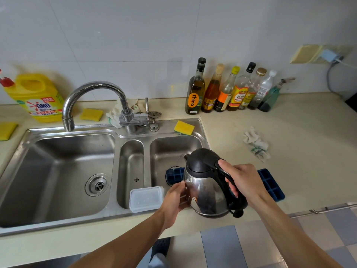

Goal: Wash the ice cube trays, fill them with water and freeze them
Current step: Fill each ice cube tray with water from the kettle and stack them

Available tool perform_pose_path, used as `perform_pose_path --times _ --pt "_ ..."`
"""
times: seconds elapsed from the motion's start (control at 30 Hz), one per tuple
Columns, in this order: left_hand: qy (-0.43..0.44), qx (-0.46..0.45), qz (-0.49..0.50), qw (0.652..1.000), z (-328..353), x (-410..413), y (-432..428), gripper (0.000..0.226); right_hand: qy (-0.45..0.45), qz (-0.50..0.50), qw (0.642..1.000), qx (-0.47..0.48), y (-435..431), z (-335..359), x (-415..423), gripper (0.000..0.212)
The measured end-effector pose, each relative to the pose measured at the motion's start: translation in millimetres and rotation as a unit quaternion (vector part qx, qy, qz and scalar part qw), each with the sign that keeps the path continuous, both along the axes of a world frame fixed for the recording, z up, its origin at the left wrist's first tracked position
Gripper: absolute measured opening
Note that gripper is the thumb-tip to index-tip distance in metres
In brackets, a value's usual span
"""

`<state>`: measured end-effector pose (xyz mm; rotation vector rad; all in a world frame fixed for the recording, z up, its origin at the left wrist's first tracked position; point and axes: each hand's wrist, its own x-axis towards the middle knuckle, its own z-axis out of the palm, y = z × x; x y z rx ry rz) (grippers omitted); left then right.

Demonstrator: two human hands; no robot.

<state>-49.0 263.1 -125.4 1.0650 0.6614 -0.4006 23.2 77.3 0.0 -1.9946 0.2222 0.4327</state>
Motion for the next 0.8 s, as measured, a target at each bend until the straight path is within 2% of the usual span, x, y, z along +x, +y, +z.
perform_pose_path --times 0.8 --pt "-0.029 0.001 -0.047 0.998 8.1 3.0 -12.2 0.045 -0.012 -0.025 1.000 -0.014 -17.0 12.1 -7.7 0.059"
